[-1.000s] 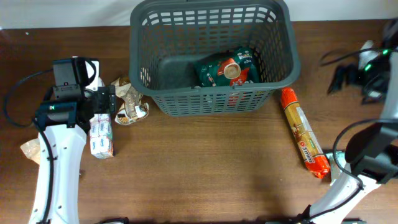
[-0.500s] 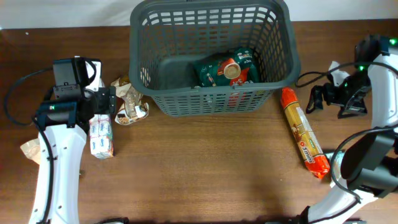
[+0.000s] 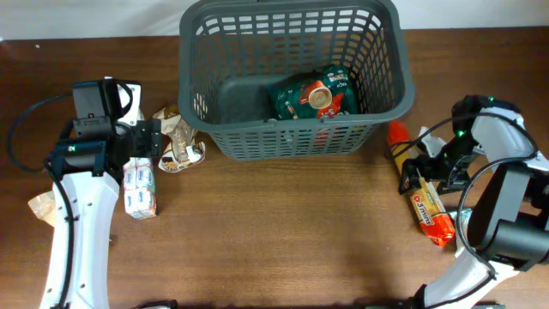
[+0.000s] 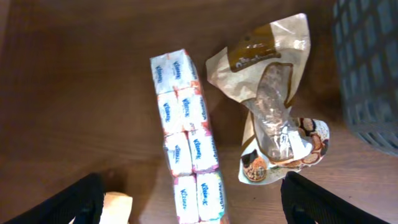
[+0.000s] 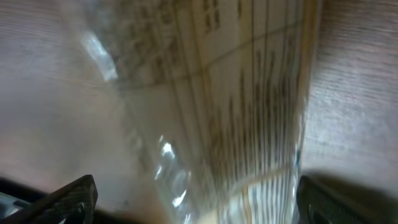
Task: Pack container
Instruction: 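Grasp the orange-capped tube snack with the right gripper, then carry the tube snack over the basket and release it inside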
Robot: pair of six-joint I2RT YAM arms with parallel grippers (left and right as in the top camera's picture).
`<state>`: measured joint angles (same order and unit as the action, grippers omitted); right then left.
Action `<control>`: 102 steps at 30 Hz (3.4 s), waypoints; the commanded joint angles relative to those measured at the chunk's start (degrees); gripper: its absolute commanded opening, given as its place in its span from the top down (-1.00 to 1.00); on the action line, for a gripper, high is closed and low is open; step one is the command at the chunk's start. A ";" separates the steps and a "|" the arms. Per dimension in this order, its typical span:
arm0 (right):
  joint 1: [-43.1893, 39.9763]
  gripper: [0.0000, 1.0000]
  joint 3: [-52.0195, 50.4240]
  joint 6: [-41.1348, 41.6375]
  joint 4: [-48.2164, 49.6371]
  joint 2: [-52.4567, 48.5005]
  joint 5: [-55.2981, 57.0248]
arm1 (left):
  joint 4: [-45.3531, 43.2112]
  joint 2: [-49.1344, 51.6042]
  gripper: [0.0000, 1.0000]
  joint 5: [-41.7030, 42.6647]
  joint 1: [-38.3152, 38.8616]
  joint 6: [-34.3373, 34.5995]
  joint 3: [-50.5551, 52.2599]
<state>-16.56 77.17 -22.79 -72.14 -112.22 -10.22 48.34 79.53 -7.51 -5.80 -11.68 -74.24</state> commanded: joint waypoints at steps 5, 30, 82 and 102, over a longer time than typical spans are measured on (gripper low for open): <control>0.09 -0.64 -6.54 -0.94 7.87 -1.03 -1.03 | -0.15 0.28 -0.69 1.99 -0.26 -1.75 0.15; -11.54 0.93 30.99 21.88 10.38 -0.37 -7.41 | -0.39 0.28 -0.69 1.97 -0.26 -1.73 0.15; 32.98 -0.98 65.16 -11.80 -9.68 -20.24 -15.04 | -0.85 0.28 -0.69 2.21 -0.26 -1.70 0.15; 6.36 -0.98 101.11 47.34 -18.10 -18.91 11.21 | -0.81 0.28 -0.69 2.19 -0.26 -1.70 0.15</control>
<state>-3.38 177.66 9.15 -85.34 -131.35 -4.89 47.51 79.53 -6.13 -5.80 -12.67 -74.24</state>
